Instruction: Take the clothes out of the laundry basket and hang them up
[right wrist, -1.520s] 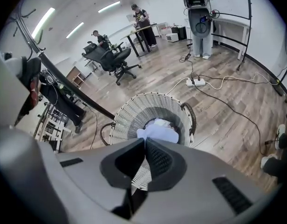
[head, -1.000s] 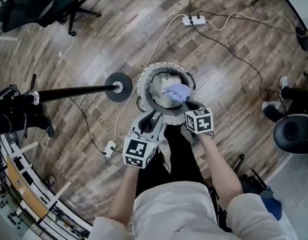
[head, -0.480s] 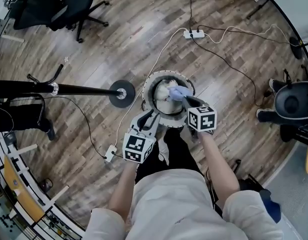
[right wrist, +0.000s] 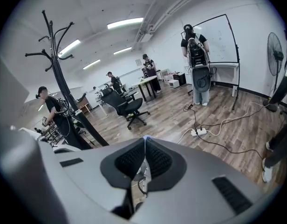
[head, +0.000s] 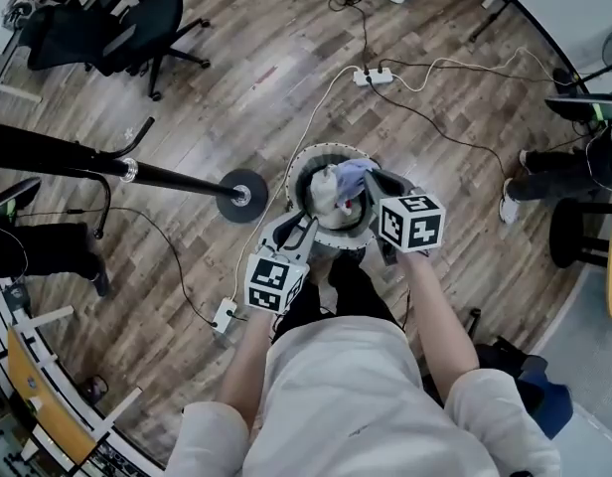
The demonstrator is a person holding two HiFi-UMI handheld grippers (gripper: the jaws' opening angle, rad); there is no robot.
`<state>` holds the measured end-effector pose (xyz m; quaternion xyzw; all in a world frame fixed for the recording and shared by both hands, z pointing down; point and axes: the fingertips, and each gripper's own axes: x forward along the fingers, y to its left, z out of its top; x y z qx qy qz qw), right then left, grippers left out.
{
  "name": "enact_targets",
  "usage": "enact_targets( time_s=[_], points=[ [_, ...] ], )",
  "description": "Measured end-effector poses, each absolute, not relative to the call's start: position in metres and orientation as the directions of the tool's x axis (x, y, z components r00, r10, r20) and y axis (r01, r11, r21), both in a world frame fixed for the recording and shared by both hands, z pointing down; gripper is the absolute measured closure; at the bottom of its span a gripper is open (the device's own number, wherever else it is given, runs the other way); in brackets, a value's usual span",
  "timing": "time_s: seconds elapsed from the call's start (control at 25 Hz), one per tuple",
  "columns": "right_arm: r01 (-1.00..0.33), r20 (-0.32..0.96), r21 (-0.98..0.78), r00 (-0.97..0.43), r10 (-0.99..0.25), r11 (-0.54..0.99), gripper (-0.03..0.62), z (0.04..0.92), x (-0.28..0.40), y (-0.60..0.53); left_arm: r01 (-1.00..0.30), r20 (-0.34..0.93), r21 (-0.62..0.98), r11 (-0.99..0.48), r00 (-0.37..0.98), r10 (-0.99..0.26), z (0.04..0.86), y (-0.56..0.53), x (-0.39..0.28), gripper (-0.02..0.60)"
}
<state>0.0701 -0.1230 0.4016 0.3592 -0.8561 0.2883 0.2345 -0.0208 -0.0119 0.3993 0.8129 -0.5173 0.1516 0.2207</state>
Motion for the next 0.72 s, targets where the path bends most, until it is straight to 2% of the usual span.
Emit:
enact_targets(
  time_s=[0.16, 0.4, 0.72],
  points=[
    [-0.76, 0.575, -0.294, -0.625, -0.529, 0.58, 0.585, 0.364, 0.06, -0.118, -0.894, 0.454, 0.213, -0.395, 0.449, -0.769, 0.394, 0.001, -0.029, 0.48],
    [-0.775, 0.521, -0.261, -0.615, -0.591, 0.576, 0.585, 0.311, 0.047, -0.112, -0.813, 0.406, 0.24, -0.531, 0.581, -0.706, 0.384, 0.014, -0.021, 0.48],
    [-0.789, 0.427, -0.2, -0.604, -0.673, 0.581, 0.585, 0.237, 0.036, -0.105, -0.725, 0.39, 0.223, -0.652, 0.679, -0.622, 0.38, 0.027, 0.005, 0.48]
  ],
)
